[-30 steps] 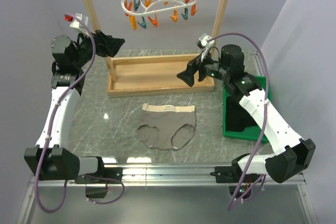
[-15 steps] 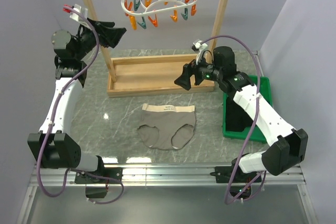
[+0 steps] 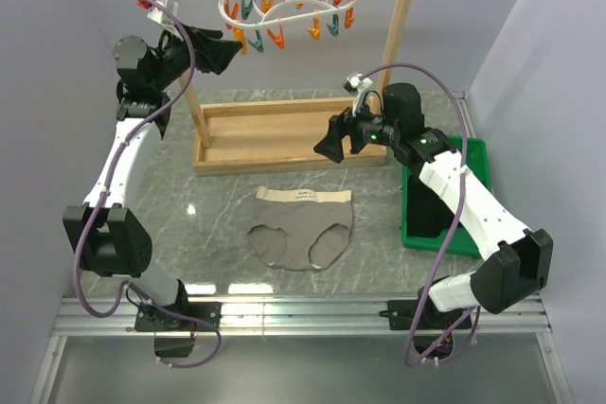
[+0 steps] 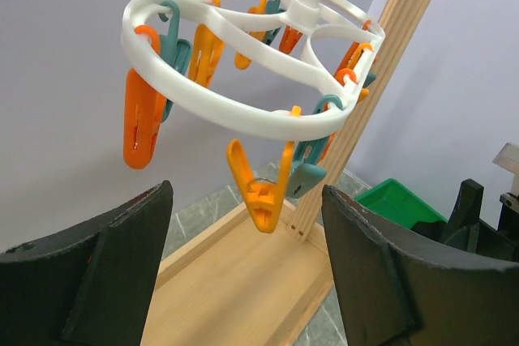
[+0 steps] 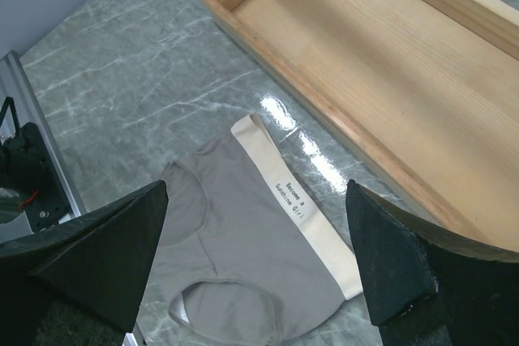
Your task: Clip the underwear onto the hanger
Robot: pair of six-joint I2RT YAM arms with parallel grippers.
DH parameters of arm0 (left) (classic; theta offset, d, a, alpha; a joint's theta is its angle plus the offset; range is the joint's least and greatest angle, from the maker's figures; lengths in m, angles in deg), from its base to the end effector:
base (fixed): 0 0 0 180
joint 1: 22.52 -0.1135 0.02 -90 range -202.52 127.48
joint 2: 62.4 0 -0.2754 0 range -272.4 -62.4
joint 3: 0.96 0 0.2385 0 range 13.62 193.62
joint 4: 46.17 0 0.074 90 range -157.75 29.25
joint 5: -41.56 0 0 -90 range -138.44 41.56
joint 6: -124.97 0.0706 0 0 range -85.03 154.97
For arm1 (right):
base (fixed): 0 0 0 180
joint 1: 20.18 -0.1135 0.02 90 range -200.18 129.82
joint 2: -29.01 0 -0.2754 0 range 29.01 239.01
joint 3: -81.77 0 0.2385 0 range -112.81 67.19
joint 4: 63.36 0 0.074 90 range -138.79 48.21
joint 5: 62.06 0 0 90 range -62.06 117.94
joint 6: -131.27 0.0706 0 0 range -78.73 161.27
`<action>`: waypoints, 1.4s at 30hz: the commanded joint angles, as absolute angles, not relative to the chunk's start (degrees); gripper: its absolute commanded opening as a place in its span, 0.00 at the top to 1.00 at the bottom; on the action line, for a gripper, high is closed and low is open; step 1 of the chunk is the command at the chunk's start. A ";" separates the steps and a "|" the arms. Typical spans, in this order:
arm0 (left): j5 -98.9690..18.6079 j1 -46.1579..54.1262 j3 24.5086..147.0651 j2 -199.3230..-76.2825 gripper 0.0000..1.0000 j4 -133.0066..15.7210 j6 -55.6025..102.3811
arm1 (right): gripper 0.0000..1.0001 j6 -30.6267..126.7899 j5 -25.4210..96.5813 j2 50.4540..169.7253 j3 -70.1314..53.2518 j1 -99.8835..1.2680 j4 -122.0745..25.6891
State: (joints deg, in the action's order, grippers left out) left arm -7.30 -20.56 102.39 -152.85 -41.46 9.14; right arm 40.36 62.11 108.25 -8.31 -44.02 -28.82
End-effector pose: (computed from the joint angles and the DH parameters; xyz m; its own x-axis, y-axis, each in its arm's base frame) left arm 0.3740 -0.0593 0.4806 -0.0121 -0.3279 -0.9446 0.7190 0.6537 -0.2361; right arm 0.2804 0.1673 0.3757 -0.3548 -0.1712 -0.9191 -0.8106 0.5463 0.2112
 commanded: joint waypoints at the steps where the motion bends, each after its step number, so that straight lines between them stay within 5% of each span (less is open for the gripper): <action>1: -6.25 -20.23 105.55 -153.80 0.21 -37.99 8.69 | 0.02 40.21 63.01 108.20 -10.41 -43.39 -29.10; 29: -4.50 -19.09 110.82 -160.04 0.30 -34.46 5.70 | 0.02 39.86 64.59 110.57 -11.03 -42.68 -28.75; 42: -2.83 -19.00 110.56 -160.31 0.71 -29.99 1.49 | 0.02 39.60 65.20 110.92 -10.59 -42.33 -28.75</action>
